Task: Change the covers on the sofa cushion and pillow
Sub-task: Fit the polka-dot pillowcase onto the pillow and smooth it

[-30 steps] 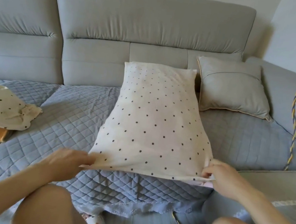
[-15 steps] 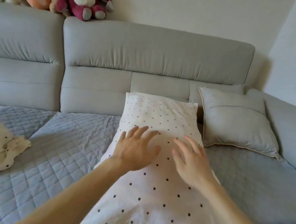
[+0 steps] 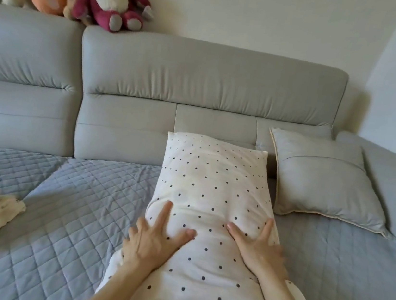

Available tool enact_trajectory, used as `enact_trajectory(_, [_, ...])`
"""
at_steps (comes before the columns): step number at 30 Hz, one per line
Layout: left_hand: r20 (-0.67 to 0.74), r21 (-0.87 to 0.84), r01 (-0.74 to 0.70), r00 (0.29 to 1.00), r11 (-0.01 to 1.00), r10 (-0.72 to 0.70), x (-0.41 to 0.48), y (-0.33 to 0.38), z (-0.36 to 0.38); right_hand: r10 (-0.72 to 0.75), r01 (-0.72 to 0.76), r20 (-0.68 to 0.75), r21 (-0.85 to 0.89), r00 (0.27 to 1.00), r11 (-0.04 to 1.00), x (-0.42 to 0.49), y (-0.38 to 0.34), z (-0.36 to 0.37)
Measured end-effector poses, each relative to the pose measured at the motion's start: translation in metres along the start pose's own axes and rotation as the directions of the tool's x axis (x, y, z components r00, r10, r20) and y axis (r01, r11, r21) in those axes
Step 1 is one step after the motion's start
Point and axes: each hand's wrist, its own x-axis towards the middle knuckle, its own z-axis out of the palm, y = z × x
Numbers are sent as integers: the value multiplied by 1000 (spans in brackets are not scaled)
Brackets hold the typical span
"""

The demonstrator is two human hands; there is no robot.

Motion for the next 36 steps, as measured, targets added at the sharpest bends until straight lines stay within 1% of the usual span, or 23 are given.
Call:
enact_trajectory(2, [5, -133, -9, 1000, 991, 10, -4, -1, -5, -59, 53, 35, 157, 998, 986, -3, -3, -8])
enact_trajectory(3, [1, -188, -31, 999, 982, 32, -4, 0, -9, -97, 88, 37, 190, 995, 978, -7, -5, -12])
enact_trajectory(6, [-97, -233, -178, 982, 956, 159, -14, 7, -22, -220, 227, -72, 106, 973, 968, -19, -13, -20])
enact_trajectory(8, [-166, -238, -253, 962, 938, 217, -26, 11, -30, -335, 354, -193, 70, 922, 933, -30, -18, -22])
enact_trajectory(10, [-234, -250, -289, 944, 924, 232, -41, 14, -39, -468, 509, -326, 48, 821, 859, -37, -23, -24])
enact_trajectory(12, [-295, -288, -303, 931, 908, 217, -62, 16, -49, -587, 647, -434, -13, 683, 762, -44, -28, -27])
enact_trajectory(14, [-360, -289, -361, 899, 887, 249, -91, 18, -58, -674, 733, -506, -114, 538, 671, -45, -33, -35])
enact_trajectory(16, [-317, -269, -433, 883, 860, 345, -126, 21, -67, -737, 761, -508, -219, 446, 611, -38, -35, -50])
enact_trajectory(18, [-176, -216, -493, 869, 843, 463, -154, 31, -73, -796, 743, -465, -354, 387, 568, -25, -36, -66])
enact_trajectory(19, [-95, -137, -524, 852, 841, 515, -162, 38, -73, -821, 720, -419, -417, 389, 554, -19, -36, -74])
enact_trajectory(20, [-21, -17, -565, 825, 825, 564, -166, 46, -74, -824, 677, -370, -473, 428, 564, -12, -38, -80])
enact_trajectory(21, [68, 133, -597, 802, 791, 593, -164, 54, -75, -798, 609, -332, -518, 504, 600, -7, -40, -85])
enact_trajectory(22, [167, 263, -607, 794, 750, 585, -160, 62, -78, -737, 531, -298, -539, 606, 654, -5, -43, -89])
enact_trajectory(23, [231, 334, -604, 797, 723, 558, -153, 69, -80, -659, 473, -261, -519, 705, 712, -7, -46, -92])
enact_trajectory(24, [233, 362, -593, 804, 719, 546, -143, 74, -82, -598, 455, -215, -470, 772, 756, -12, -47, -92])
enact_trajectory(26, [62, 378, -542, 824, 751, 563, -111, 80, -87, -575, 496, -130, -377, 808, 782, -31, -45, -81])
enact_trajectory(27, [-49, 357, -512, 825, 781, 563, -91, 79, -89, -571, 514, -70, -355, 818, 781, -45, -40, -70])
enact_trajectory(28, [-106, 329, -478, 839, 815, 534, -68, 74, -87, -549, 516, 9, -354, 836, 780, -57, -33, -56])
enact_trajectory(30, [1, 366, -403, 901, 839, 433, -30, 51, -80, -482, 480, 108, -412, 870, 774, -78, -11, -27])
enact_trajectory(31, [62, 401, -358, 929, 843, 365, -15, 34, -73, -474, 463, 94, -445, 876, 767, -85, 1, -15])
enact_trajectory(32, [69, 415, -311, 948, 855, 312, -4, 16, -66, -480, 449, 58, -467, 875, 762, -90, 13, -7])
enact_trajectory(34, [-8, 368, -221, 971, 903, 240, 10, -20, -59, -470, 401, -18, -493, 883, 772, -94, 35, -3])
enact_trajectory(36, [-25, 327, -146, 986, 934, 163, 16, -39, -65, -365, 285, -69, -497, 929, 820, -101, 52, -6])
